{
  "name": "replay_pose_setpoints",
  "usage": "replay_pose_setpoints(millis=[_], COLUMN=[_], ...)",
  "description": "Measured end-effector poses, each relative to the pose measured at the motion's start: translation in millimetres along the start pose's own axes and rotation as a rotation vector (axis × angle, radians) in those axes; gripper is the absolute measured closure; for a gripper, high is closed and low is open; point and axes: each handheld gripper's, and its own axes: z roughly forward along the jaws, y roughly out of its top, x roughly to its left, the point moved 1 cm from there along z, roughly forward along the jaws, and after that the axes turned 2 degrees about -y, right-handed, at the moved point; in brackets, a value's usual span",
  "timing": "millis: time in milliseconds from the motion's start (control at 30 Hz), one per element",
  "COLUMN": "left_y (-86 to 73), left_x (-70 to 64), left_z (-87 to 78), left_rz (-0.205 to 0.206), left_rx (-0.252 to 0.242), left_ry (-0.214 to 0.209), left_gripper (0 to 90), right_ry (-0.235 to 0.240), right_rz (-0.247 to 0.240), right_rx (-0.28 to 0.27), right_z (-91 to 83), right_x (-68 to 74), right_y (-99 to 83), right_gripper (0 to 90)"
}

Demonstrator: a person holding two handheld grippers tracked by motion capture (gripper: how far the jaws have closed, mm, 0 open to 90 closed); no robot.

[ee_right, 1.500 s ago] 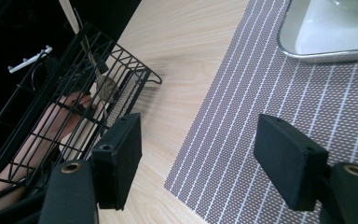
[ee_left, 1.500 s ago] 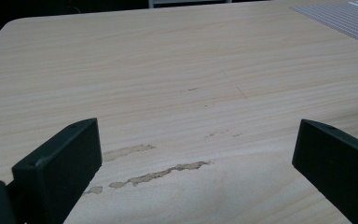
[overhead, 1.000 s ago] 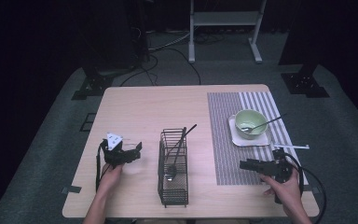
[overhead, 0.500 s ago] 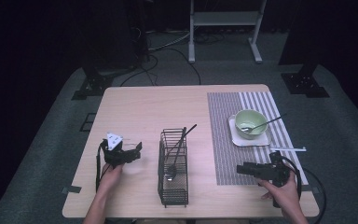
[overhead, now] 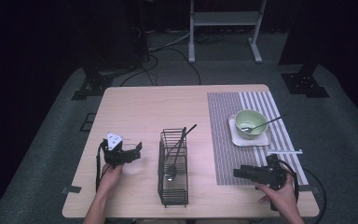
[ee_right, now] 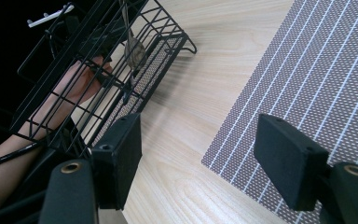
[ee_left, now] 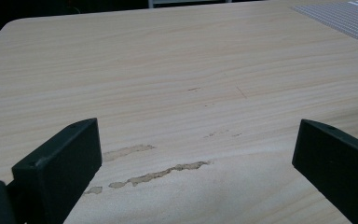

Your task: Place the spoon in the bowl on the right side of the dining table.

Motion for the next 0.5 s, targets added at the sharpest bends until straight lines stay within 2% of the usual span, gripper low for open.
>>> replay_pose_setpoints(millis=[500], left_y=[0.0], left_x=[0.3], left_z=[0.0], left_rz=[-0.002], left_rx=[0.001], left_ry=[0.001], left_gripper=[0.4], right_ry=[0.021], right_rz=[0.014], right_rx=[-0.006], right_z=[6.5], right_x=[-1.4], right_y=[-11.4], right_gripper=[30.9])
